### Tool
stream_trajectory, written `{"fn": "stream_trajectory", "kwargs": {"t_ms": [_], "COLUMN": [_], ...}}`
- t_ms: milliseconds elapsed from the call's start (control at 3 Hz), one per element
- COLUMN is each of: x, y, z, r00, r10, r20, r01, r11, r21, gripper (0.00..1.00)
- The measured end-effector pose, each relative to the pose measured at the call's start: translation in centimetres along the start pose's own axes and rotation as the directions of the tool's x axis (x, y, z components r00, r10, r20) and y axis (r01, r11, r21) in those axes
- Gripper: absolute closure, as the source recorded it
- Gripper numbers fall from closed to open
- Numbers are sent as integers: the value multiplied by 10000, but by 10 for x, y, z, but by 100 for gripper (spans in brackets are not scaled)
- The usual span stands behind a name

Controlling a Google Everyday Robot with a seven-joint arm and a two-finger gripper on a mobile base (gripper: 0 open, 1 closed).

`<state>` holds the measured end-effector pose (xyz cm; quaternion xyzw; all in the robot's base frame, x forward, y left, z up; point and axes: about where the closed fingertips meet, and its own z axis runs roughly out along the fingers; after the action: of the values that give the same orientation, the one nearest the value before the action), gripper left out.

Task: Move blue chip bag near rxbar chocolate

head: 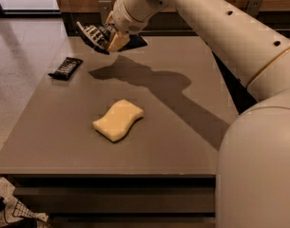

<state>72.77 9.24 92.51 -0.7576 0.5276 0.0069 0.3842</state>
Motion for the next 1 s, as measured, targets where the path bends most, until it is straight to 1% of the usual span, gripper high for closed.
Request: {"fn": "stream_trajectory", "kwargs": {"t_ms": [333, 667, 1000], "x": [0, -10, -11], "y": [13, 17, 18], "z": [31, 57, 63], "r00": [9991, 9943, 9923], "r10": [-31, -373, -513], "r20": [414, 1003, 1125], "r01": [31, 385, 530], "r11": [10000, 9992, 9985], "r21": [2, -100, -124], "gripper": [100, 100, 100]}}
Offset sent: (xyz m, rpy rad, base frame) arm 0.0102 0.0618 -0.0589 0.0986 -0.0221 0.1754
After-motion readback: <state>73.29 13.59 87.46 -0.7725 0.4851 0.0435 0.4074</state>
